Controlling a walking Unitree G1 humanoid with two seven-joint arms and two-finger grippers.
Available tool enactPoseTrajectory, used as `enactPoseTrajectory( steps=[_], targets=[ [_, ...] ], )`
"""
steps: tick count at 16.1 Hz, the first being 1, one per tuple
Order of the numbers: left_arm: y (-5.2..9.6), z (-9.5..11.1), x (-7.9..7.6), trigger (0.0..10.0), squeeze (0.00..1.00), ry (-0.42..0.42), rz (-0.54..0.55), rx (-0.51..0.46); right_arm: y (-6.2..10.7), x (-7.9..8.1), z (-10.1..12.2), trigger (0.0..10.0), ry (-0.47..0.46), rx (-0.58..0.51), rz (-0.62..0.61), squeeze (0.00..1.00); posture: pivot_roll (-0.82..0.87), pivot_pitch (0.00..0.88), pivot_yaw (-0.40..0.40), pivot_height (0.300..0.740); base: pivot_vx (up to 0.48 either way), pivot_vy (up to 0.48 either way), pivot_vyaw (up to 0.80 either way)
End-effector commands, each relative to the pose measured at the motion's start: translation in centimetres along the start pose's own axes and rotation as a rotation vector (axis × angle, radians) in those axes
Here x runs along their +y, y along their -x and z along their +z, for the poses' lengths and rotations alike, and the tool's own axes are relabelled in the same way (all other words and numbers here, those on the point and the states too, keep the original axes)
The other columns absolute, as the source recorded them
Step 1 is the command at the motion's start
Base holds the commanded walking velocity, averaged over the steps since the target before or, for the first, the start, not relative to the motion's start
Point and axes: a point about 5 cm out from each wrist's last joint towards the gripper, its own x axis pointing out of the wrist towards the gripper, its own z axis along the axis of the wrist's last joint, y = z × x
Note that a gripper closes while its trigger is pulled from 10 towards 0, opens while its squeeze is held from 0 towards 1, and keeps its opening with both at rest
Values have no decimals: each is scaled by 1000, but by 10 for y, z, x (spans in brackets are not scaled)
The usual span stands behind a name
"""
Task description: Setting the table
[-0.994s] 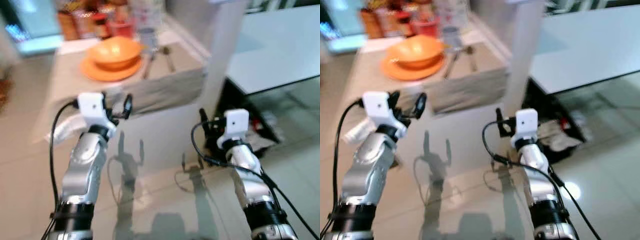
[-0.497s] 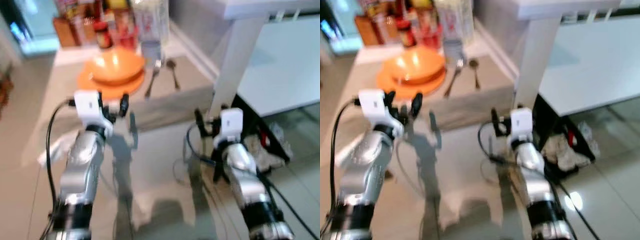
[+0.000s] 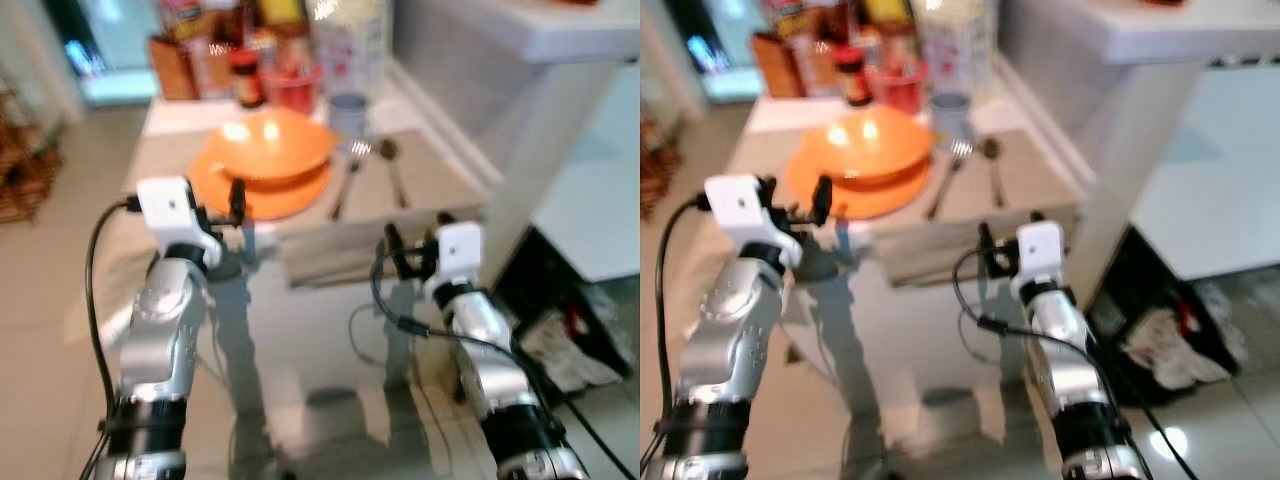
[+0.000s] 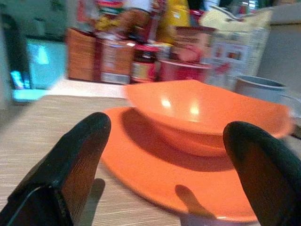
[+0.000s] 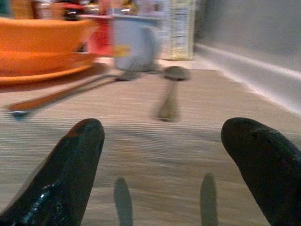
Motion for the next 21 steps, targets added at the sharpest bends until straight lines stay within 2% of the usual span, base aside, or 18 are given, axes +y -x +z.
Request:
enactPoseTrajectory(
  steps=[1, 4, 8, 11, 15, 18, 21],
  targets=[
    [0, 1, -7, 10000, 0, -4, -10, -2, 0, -10, 2, 10000, 19, -8, -20, 0, -36, 0, 31, 740, 0, 0, 0],
    [-13, 5, -8, 10000, 0, -17, -12, 49, 0, -8, 3, 10000, 17, -12, -17, 0, -35, 0, 33, 740, 0, 0, 0],
    [-29, 16, -13, 10000, 0, -50, -65, 46, -1, -3, 6, 10000, 19, -31, -2, 0, -43, 0, 41, 740, 0, 0, 0],
    [-28, 18, -19, 10000, 0, -46, -89, 40, 0, -5, 8, 10000, 22, -38, -13, 0, -47, 0, 43, 740, 0, 0, 0],
    [-26, 18, -21, 10000, 0, -28, -86, 22, 1, -9, 22, 10000, 81, -108, -24, 0, -52, 0, 44, 740, 383, 227, 0],
    [-26, 18, -23, 10000, 0, -44, -105, 26, -1, -16, 23, 10000, 65, -104, -50, 0, -53, 0, 45, 740, 366, 309, 0],
    [-25, 19, -27, 10000, 0, -65, -145, 23, 1, -12, 21, 10000, 55, -98, -53, 0, -52, 0, 48, 740, 431, 89, 0]
  ],
)
